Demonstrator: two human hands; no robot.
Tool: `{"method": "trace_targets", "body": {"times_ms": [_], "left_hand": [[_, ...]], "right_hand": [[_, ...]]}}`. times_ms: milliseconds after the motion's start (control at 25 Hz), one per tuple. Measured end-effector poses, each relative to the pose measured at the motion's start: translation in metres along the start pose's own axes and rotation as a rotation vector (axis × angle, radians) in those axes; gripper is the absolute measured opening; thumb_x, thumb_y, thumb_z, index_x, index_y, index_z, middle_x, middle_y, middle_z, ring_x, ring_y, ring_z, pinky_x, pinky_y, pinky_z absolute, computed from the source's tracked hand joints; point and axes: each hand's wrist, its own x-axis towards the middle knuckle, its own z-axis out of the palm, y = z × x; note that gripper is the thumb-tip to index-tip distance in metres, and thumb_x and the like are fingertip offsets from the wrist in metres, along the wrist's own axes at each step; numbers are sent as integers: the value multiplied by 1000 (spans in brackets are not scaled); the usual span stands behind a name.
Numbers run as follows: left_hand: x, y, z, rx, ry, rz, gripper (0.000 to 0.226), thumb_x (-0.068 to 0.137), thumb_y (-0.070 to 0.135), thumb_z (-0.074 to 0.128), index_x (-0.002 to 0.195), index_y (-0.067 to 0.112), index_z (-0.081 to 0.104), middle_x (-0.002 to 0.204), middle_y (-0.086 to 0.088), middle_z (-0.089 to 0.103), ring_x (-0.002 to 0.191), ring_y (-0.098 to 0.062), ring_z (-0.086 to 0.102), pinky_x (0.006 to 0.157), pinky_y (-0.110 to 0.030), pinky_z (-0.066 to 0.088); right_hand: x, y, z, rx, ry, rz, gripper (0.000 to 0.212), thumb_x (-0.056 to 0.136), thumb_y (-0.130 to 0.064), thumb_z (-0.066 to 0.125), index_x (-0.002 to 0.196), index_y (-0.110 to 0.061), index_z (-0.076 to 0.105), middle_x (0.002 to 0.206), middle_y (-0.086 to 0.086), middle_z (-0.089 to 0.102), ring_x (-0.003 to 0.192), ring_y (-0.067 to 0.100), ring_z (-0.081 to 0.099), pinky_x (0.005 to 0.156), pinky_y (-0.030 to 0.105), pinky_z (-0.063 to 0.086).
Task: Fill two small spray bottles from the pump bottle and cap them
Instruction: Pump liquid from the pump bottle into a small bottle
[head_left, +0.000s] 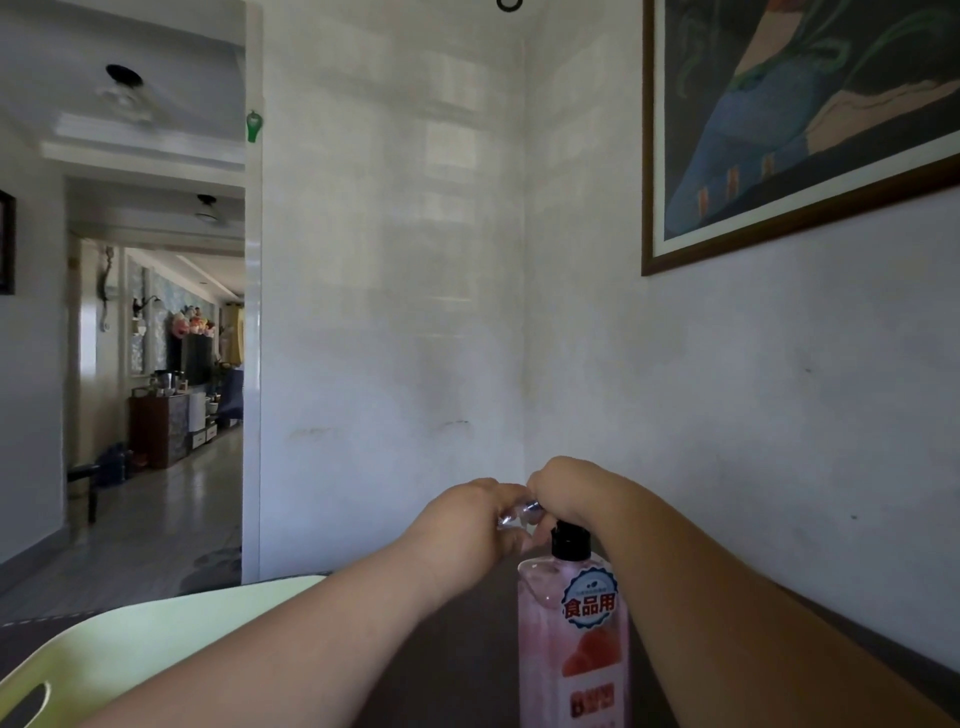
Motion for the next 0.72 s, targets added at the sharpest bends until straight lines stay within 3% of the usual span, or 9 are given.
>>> {"method": "trace_targets", "body": {"times_ms": [200,320,400,440,560,720], "left_hand": [[0,1,2,-25,36,-10,39,86,30,59,124,27,55,116,-2,63,102,-21,59,84,-21,43],[-2,-1,1,-22,38,-38,62,82,30,65,136,22,36,118,2,62,103,-20,58,86,-22,43],[-1,-2,-1,-66,60,-38,70,80,29,68,137,22,27,112,4,61,93,-18,58,83,-25,45],[-1,-2,-3,-93,77,-38,72,79,29,68,136,22,25,108,5,61,88,-15,57,82,-25,45],[1,-2,-7,-116,85,-47,77,78,26,69,137,25,20,107,6,60,86,-13,55,84,-26,47],[1,0,-6,-112,55,-68,64,78,29,69,130,19,33,112,2,62,91,-18,57,82,-25,45]], "right_hand": [[-8,1,1,-9,11,-24,30,91,-15,60,117,0,59,122,16,62,109,29,62,75,27,40],[-5,3,-2,121,-8,-16,9,93,-12,53,94,-5,59,110,17,66,90,26,62,82,31,49],[-10,-2,-7,398,-35,31,20,96,-15,44,80,-8,55,90,16,66,73,27,61,77,32,54],[-10,-2,-11,451,-33,35,25,97,-18,40,84,-6,57,79,14,66,61,25,60,67,29,52],[-18,-7,-19,276,-41,12,30,100,-18,34,104,-1,59,65,9,62,45,16,55,54,23,43],[-15,-7,-13,130,-20,45,19,97,-10,37,92,-5,54,79,9,71,61,18,59,65,27,43]]}}
